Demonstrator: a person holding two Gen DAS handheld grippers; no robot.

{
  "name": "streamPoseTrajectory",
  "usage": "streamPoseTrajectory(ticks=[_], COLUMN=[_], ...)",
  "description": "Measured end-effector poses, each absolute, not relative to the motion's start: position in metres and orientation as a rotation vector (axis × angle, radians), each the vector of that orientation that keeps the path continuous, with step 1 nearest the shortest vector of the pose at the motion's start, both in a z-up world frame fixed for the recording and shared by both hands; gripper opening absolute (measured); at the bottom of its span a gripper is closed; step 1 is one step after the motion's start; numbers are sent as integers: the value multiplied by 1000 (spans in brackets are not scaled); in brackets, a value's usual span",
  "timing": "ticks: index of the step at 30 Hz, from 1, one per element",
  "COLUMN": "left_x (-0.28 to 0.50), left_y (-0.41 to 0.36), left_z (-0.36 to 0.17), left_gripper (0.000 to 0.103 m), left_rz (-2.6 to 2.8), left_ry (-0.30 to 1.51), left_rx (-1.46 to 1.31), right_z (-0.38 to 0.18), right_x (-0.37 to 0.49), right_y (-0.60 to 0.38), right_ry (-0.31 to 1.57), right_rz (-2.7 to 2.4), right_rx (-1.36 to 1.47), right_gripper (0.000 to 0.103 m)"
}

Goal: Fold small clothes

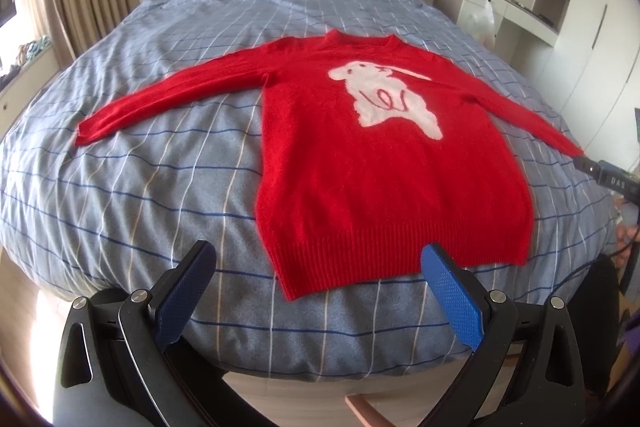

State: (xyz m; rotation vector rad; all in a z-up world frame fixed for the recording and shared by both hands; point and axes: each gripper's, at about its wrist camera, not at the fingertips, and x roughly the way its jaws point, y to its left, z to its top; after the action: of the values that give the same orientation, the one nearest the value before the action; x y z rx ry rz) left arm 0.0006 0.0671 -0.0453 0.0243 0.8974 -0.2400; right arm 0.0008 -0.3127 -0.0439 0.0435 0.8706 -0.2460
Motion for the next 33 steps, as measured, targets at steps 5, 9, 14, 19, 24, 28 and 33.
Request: streamPoseTrajectory(ticks=[5,9,14,19,24,28,33], left_x=[0,2,7,10,14,16,16], left_y=[75,82,86,86,88,97,119], left_z=[-44,-50,-60,-66,-69,-66,-65], left_gripper=[103,103,103,103,103,103,103], left_rz=[-220,-200,-180,-180,-193,-187,-146], left_ry=[893,913,938,954,955,942,935], left_rx=[0,-6,-18,-38,-53,-81,-118], right_z=[-103,-138,-148,-139,-40,35,47], right_x=[5,-5,7,35,103,190,267], right_y=[-462,-529,-559,-558,-506,-396,-233], right_ry=[705,555,469,607,559,563,642], right_rz=[-276,-408,-447,-468,-346,-127,104], right_rx=[808,1106,1243,1189,898,612,341], right_gripper=[97,72,51,4,4,4,4])
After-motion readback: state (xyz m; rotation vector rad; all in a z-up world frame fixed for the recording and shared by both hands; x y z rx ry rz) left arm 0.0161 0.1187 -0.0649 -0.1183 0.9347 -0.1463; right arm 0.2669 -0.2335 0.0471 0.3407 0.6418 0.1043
